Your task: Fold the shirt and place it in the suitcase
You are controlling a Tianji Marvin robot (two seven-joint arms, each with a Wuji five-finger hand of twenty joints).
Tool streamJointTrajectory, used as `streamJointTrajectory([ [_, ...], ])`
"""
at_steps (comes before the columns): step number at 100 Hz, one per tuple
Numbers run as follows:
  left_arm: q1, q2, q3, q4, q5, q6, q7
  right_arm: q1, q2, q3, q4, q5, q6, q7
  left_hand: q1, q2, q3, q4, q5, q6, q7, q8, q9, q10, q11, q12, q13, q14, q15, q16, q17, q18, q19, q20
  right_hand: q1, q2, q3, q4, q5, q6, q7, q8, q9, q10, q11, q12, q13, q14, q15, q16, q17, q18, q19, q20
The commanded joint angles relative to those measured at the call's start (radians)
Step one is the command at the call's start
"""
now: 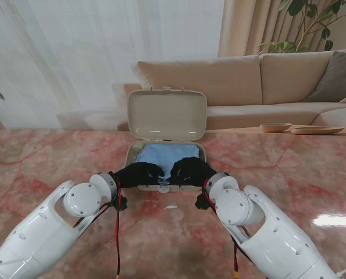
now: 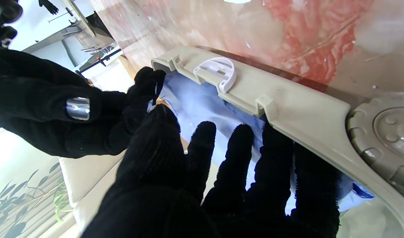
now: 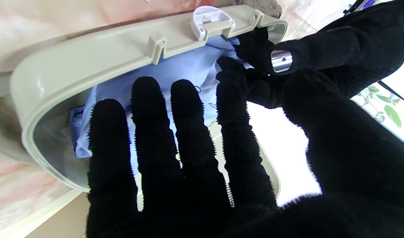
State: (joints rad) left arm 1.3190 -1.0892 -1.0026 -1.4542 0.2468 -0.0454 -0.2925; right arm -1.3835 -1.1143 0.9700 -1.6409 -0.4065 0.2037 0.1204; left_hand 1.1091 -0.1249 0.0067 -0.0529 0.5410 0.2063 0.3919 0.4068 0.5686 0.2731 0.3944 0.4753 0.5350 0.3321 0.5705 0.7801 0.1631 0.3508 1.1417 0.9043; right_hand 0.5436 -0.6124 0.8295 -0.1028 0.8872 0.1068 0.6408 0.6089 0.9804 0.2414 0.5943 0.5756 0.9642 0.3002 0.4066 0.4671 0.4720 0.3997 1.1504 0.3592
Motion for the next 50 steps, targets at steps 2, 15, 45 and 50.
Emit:
streamJointTrajectory([
  [2, -0.002, -0.002, 0.005, 0.02, -0.008, 0.007, -0.011, 0.002, -0.003, -0.007, 0.019, 0.012, 0.004, 0.022, -0.003, 0.056, -0.03, 0.013, -0.03, 0.0, -0.007, -0.012, -0.012, -0.009, 0.019, -0.003, -0.017, 0.025, -0.046, -0.019, -0.02, 0.009, -0.041, -0.017, -0.016, 0.01, -0.012, 0.025, 0.014, -0.018, 0.007, -0.009, 0.008, 0.005, -0.01, -0.001, -0.017, 0.008, -0.01, -0.037, -0.007, -0.006, -0.002, -0.02],
  [15, -0.002, -0.001, 0.005, 0.022, -0.015, 0.009, -0.017, 0.013, -0.002, -0.017, 0.036, 0.022, 0.006, 0.035, -0.005, 0.057, -0.031, 0.013, -0.027, -0.003, -0.005, -0.012, -0.008, -0.009, 0.021, -0.002, -0.014, 0.027, -0.043, -0.018, -0.019, 0.011, -0.038, -0.018, -0.019, 0.009, -0.008, 0.024, 0.015, -0.02, 0.008, -0.009, 0.009, 0.003, -0.009, -0.001, -0.016, 0.01, -0.009, -0.037, -0.008, -0.003, 0.0, -0.02],
  [45, 0.03, -0.002, -0.026, -0.026, -0.034, 0.022, -0.012, 0.001, -0.001, -0.004, 0.012, 0.013, 0.008, 0.032, -0.003, 0.051, -0.031, 0.012, -0.017, -0.009, 0.003, -0.009, 0.006, -0.013, 0.025, 0.0, -0.002, 0.029, -0.029, -0.01, -0.014, 0.011, -0.021, -0.011, -0.022, 0.011, -0.003, 0.02, 0.018, -0.021, 0.012, -0.008, 0.01, 0.002, -0.004, 0.001, -0.012, 0.005, 0.002, -0.032, -0.012, -0.011, 0.015, -0.014],
  [50, 0.038, -0.002, -0.033, -0.039, -0.034, 0.024, -0.01, -0.004, -0.001, 0.002, 0.002, 0.011, 0.01, 0.029, -0.001, 0.047, -0.031, 0.011, -0.013, -0.011, 0.006, -0.006, 0.013, -0.014, 0.027, 0.001, 0.002, 0.028, -0.026, -0.009, -0.01, 0.01, -0.016, -0.008, -0.023, 0.013, -0.003, 0.02, 0.017, -0.02, 0.012, -0.008, 0.009, 0.003, -0.004, 0.001, -0.012, 0.003, 0.005, -0.03, -0.015, -0.011, 0.018, -0.012],
])
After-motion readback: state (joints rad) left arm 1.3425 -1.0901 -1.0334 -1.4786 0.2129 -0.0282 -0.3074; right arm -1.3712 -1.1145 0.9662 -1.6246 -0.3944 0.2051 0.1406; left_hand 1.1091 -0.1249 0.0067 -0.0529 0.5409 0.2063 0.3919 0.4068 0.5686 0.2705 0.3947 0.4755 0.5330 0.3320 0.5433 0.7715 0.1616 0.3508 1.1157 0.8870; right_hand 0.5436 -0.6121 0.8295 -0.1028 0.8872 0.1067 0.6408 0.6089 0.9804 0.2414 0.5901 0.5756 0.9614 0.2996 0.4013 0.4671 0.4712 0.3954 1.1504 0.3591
